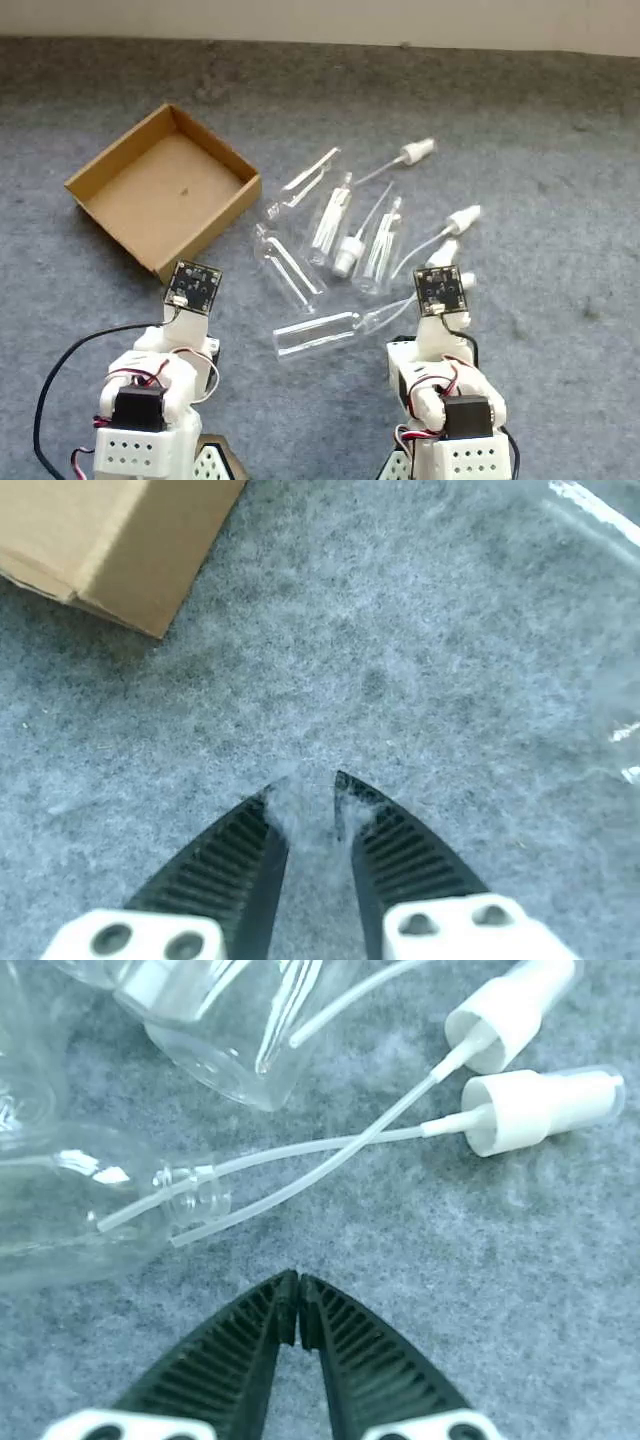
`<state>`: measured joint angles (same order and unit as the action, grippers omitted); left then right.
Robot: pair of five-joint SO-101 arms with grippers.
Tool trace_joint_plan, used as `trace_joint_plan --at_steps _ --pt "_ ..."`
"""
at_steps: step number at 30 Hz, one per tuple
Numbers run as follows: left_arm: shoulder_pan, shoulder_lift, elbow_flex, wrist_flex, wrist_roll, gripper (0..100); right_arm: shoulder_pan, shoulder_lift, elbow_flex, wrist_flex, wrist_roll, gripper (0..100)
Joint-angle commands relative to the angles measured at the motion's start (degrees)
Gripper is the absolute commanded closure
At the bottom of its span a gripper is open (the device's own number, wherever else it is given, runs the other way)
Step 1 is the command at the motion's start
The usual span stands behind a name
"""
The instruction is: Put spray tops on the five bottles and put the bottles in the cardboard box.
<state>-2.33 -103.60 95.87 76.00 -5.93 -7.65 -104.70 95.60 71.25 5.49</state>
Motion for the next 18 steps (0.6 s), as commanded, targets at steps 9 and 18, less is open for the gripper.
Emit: trace_joint_plan --at_steps 9,18 --pt "2.2 -0.4 -18.3 0.8 0.3 99 -0.2 -0.6 6.3 0.4 0.4 99.3" --pt "2.7 25.6 -34.5 0.7 0.3 99 -0.2 -0.6 6.3 0.4 0.5 99.3"
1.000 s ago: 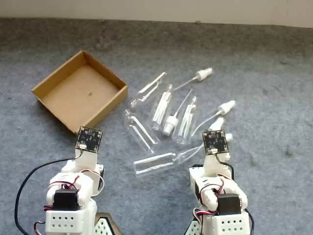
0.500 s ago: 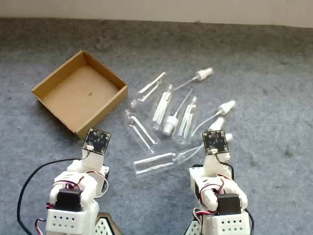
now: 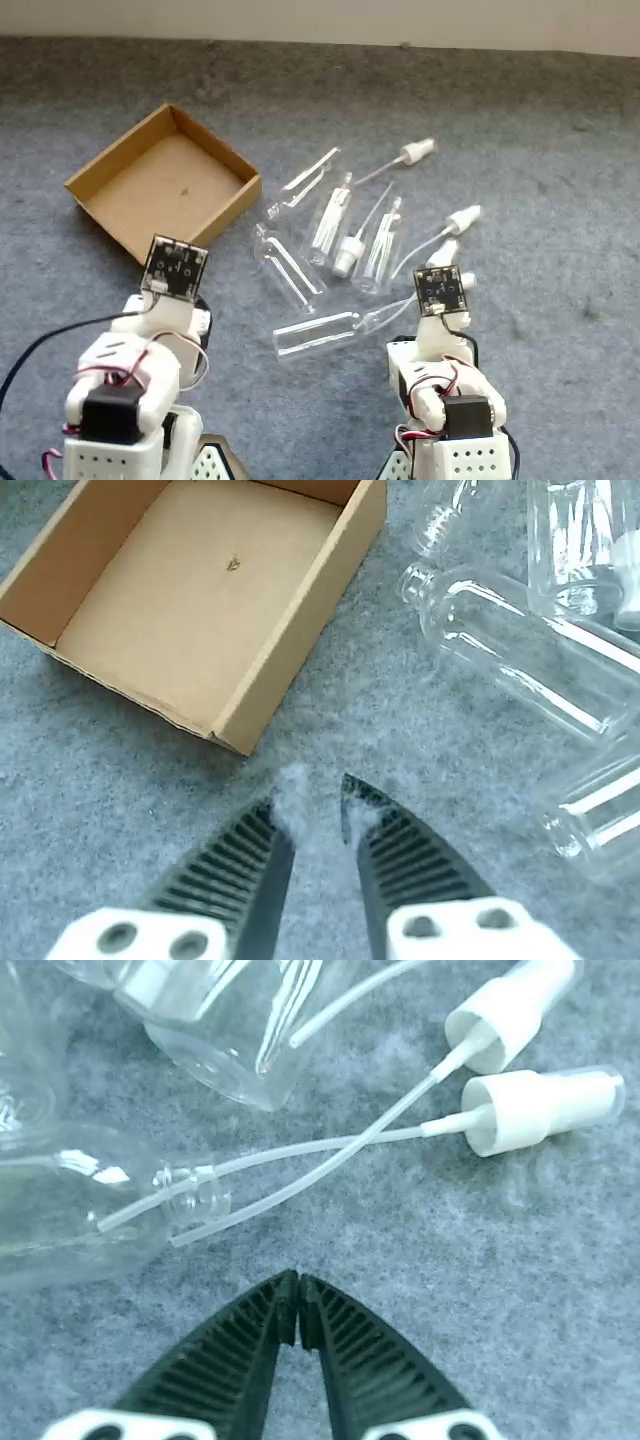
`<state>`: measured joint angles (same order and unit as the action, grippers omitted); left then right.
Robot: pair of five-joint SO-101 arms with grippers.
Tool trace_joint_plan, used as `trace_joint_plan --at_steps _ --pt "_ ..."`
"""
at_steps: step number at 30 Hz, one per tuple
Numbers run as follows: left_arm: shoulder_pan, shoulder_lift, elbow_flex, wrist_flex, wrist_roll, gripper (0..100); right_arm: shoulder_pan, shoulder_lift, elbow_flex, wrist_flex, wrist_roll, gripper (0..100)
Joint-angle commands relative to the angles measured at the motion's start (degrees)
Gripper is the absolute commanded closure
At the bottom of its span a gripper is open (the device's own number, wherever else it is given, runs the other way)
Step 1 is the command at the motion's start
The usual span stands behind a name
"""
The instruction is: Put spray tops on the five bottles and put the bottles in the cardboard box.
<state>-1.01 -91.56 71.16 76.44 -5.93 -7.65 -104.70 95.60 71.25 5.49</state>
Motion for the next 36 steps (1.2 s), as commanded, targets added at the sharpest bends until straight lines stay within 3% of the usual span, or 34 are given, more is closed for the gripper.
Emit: trace_joint_plan --at_steps 1,10,13,19,20,23,27,36 --pt "1.4 17.2 -12.3 0.4 0.3 99 -0.2 -0.6 6.3 0.4 0.5 99.3" --pt "1.5 47.3 -31.8 5.5 0.6 99 -0.2 -0.6 6.3 0.4 0.5 99.3" --pt "1.5 56.6 -38.4 9.8 1.0 94 -0.2 -0.6 6.3 0.4 0.5 99.3" --pt "4.4 71.0 -50.7 12.1 12.1 85 -0.2 -0.6 6.3 0.4 0.5 99.3" --pt "11.3 76.7 -54.9 12.2 21.3 85 -0.2 -0.6 6.3 0.4 0.5 99.3" --pt "16.5 80.7 -57.2 12.0 28.8 85 -0.2 -0.6 6.3 0.4 0.5 99.3" --pt "19.6 85.9 -60.9 11.8 30.3 85 -0.2 -0.6 6.3 0.4 0.5 99.3" --pt "21.1 94.9 -73.3 12.2 42.3 82 -0.2 -0.6 6.3 0.4 0.5 99.3"
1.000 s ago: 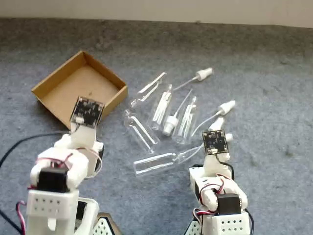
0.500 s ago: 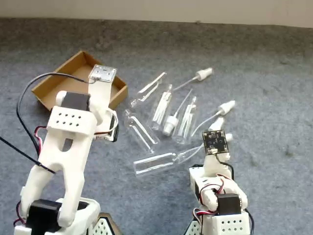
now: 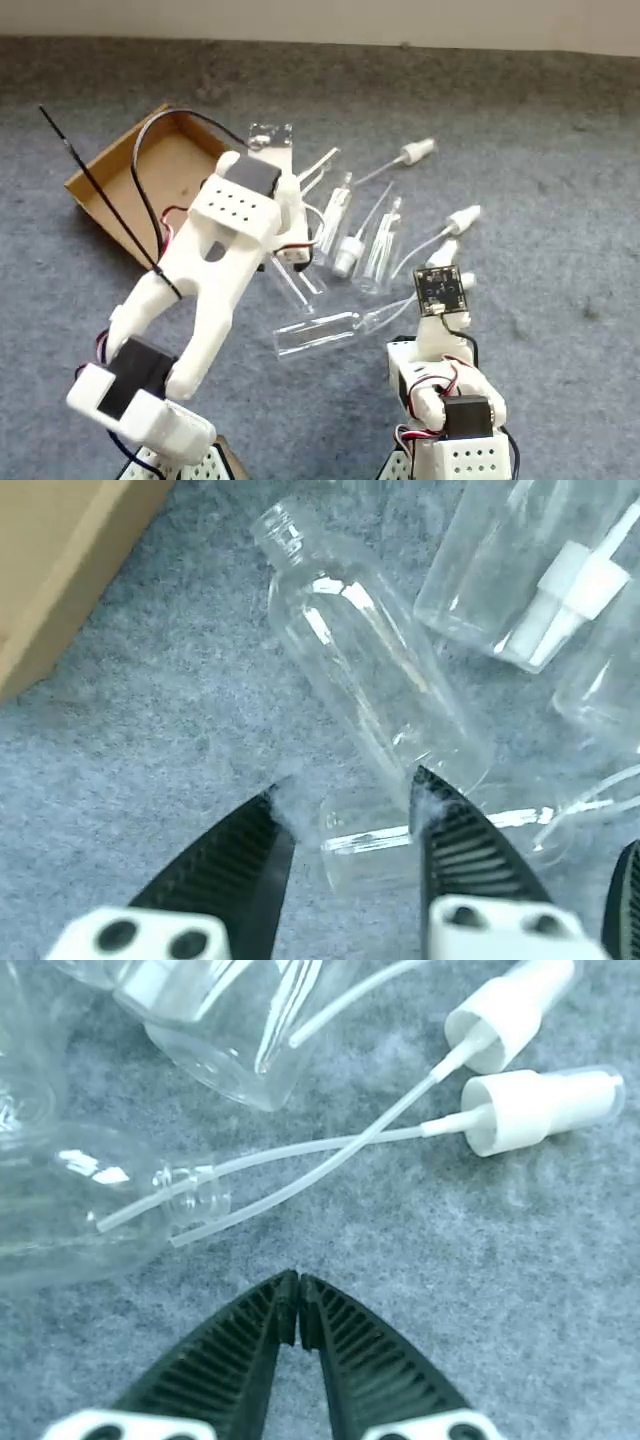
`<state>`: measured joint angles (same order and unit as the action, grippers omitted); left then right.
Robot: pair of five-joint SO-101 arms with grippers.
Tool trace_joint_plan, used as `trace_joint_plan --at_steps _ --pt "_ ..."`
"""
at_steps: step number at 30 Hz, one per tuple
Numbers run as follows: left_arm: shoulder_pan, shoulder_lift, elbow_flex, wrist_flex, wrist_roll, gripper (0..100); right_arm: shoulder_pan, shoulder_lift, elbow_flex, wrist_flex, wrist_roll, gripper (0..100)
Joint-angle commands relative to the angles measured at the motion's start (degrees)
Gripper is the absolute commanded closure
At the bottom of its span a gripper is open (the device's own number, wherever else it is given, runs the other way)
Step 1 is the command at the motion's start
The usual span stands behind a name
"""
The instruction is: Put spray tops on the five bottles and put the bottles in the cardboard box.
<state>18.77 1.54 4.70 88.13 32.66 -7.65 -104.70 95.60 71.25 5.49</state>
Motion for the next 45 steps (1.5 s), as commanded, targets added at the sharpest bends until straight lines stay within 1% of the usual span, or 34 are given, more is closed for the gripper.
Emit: trace_joint_plan --at_steps 1,4,7,10,15,18,21,26,30,35,39,41,45 --pt "1.5 2.7 -8.0 0.5 4.6 79 -0.2 -0.6 6.3 0.4 0.5 99.3" --pt "1.3 4.2 -11.2 0.5 7.8 71 -0.2 -0.6 6.3 0.4 0.5 99.3" --pt "0.0 4.4 -13.8 0.5 8.0 66 -0.2 -0.6 6.3 0.4 0.5 99.3" --pt "-0.4 4.4 -14.5 2.4 7.5 65 -0.2 -0.6 6.3 0.4 0.5 99.3" --pt "3.0 4.2 -17.1 12.4 0.3 65 -0.2 -0.6 6.3 0.4 0.5 99.3" --pt "2.1 1.6 -17.5 13.2 -1.1 65 -0.2 -0.6 6.3 0.4 0.5 99.3" --pt "1.4 -5.1 -17.2 13.3 -1.1 65 -0.1 -0.6 6.3 0.4 0.5 99.3" --pt "1.3 -20.0 -8.7 13.2 -6.0 65 2.0 -0.6 6.3 0.4 0.5 99.3" --pt "-1.7 -29.5 -0.5 13.2 -6.2 65 1.9 -0.6 6.3 0.4 0.5 99.3" --pt "-5.8 -35.7 7.3 13.2 -6.3 65 1.9 -0.6 6.3 0.4 0.5 99.3" --pt "-6.7 -37.0 10.7 13.1 -6.3 66 1.9 -0.6 6.3 0.4 0.5 99.3" --pt "-6.6 -36.9 11.8 13.1 -6.2 70 1.9 -0.6 6.3 0.4 0.5 99.3" --pt "-6.4 -35.9 12.3 10.4 -6.2 90 1.9 -0.6 6.3 0.4 0.5 99.3"
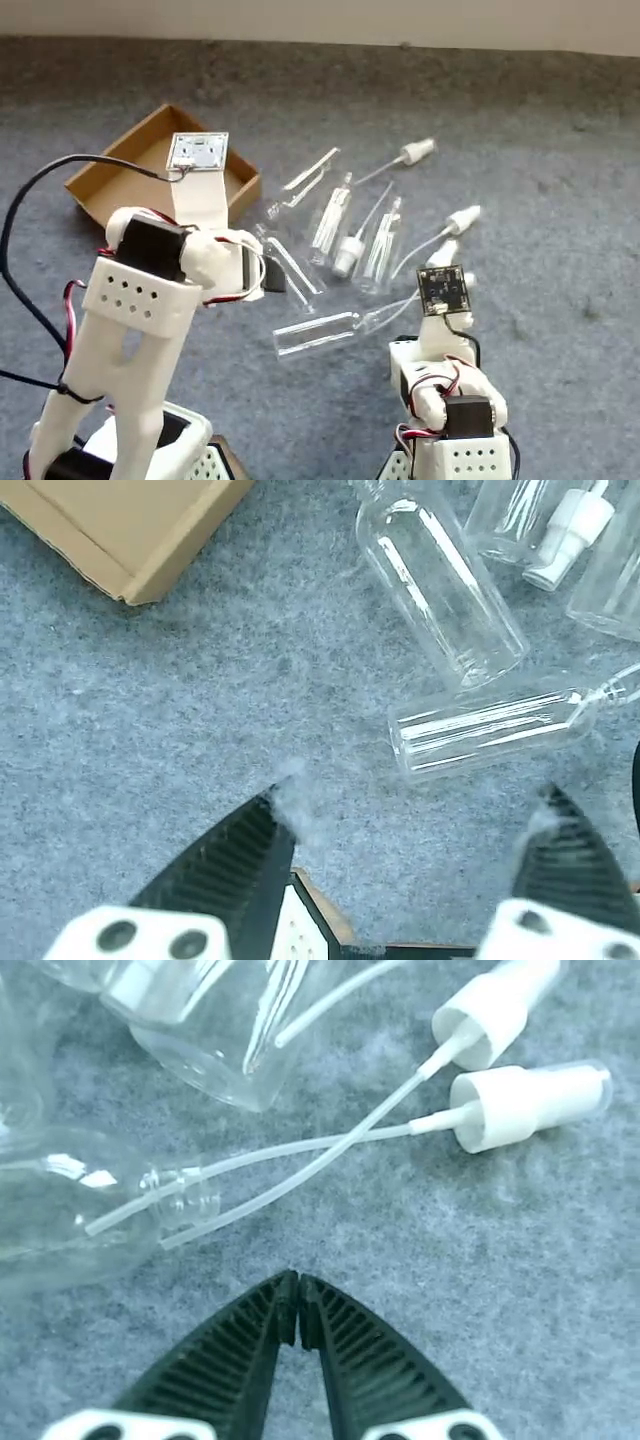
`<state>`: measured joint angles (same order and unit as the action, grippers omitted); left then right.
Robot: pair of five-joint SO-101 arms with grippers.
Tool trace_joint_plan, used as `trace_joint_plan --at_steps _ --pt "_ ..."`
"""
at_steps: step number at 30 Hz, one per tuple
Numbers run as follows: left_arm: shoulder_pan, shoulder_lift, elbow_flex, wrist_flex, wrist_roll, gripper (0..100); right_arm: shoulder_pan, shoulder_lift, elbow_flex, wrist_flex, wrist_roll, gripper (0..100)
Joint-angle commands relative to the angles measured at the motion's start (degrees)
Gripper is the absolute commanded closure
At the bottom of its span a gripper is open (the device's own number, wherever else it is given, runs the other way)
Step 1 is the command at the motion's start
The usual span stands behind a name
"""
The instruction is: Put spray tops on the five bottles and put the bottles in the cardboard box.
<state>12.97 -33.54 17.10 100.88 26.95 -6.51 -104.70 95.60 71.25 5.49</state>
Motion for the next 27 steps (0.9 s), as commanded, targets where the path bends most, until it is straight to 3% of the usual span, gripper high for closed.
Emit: trace_joint_plan --at_steps 1,3,13,27 --pt "-0.6 0.2 -0.1 -3.3 -0.4 94 0.7 -0.6 6.3 0.4 0.5 99.3" --pt "-0.6 3.5 -0.3 -5.0 -0.4 100 0.7 -0.6 6.3 0.4 0.5 99.3" --pt "-0.8 19.5 -1.5 -15.8 -0.1 99 0.7 -0.6 6.3 0.4 0.5 99.3" --pt "-0.7 21.3 -5.9 -14.5 -0.4 99 0.7 -0.6 6.3 0.4 0.5 99.3"
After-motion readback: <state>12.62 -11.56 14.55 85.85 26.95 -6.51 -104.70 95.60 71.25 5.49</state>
